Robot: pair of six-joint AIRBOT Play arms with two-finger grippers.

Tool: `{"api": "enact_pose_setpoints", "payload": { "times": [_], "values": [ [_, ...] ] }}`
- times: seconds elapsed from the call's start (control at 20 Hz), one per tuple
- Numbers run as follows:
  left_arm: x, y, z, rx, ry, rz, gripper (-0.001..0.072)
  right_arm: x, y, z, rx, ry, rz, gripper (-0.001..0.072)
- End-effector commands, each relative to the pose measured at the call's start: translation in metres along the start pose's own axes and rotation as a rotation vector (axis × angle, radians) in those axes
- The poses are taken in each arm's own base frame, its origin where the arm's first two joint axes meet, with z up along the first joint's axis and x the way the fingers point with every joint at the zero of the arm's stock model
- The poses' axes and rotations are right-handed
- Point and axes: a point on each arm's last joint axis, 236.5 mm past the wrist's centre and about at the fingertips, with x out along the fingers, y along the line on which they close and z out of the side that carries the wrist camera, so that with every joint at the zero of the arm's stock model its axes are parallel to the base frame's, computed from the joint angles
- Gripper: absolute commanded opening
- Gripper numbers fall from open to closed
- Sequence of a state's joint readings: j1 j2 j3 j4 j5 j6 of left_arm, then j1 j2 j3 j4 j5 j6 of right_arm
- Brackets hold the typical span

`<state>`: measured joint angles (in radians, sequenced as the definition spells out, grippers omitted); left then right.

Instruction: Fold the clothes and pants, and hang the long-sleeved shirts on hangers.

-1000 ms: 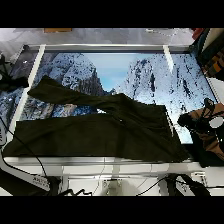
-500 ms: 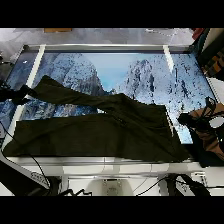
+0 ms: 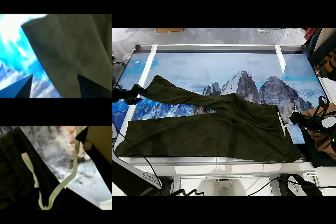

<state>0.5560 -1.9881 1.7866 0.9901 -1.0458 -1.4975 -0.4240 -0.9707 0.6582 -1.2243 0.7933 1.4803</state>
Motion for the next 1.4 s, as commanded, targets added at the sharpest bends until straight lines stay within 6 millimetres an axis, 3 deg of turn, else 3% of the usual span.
{"api": "enact_pose_setpoints", "payload": {
  "times": [0.0,0.15,0.35,0.7,0.75,0.85,1.2,1.3,1.35],
  "values": [
    [0.002,-0.014,-0.026,0.013,0.088,0.011,0.0601,0.000,0.000,0.005,-0.001,-0.020,-0.001,0.0383],
    [0.013,-0.028,-0.035,0.031,0.039,0.049,0.0602,0.000,-0.001,0.006,-0.004,-0.026,-0.004,0.0383],
    [0.020,0.000,-0.046,-0.099,-0.095,0.181,0.0602,0.000,-0.002,0.006,-0.009,-0.026,-0.009,0.0382],
    [0.035,-0.005,-0.027,-0.132,-0.224,0.146,0.0574,0.000,-0.002,0.013,-0.009,-0.053,-0.011,0.0382],
    [0.034,-0.006,-0.025,-0.129,-0.231,0.144,0.0536,0.000,-0.002,0.013,-0.008,-0.055,-0.011,0.0382],
    [0.034,-0.005,-0.025,-0.124,-0.232,0.148,0.0469,0.000,-0.002,0.013,-0.008,-0.054,-0.011,0.0382],
    [0.037,-0.008,-0.031,-0.116,-0.214,0.151,0.0448,0.000,-0.002,0.013,-0.007,-0.054,-0.010,0.0382],
    [0.046,-0.017,-0.038,-0.097,-0.201,0.145,0.0066,0.000,-0.002,0.013,-0.005,-0.054,-0.008,0.0382],
    [0.053,-0.024,-0.040,-0.082,-0.207,0.138,0.0050,0.000,-0.001,0.013,-0.004,-0.054,-0.007,0.0382]
  ]
}}
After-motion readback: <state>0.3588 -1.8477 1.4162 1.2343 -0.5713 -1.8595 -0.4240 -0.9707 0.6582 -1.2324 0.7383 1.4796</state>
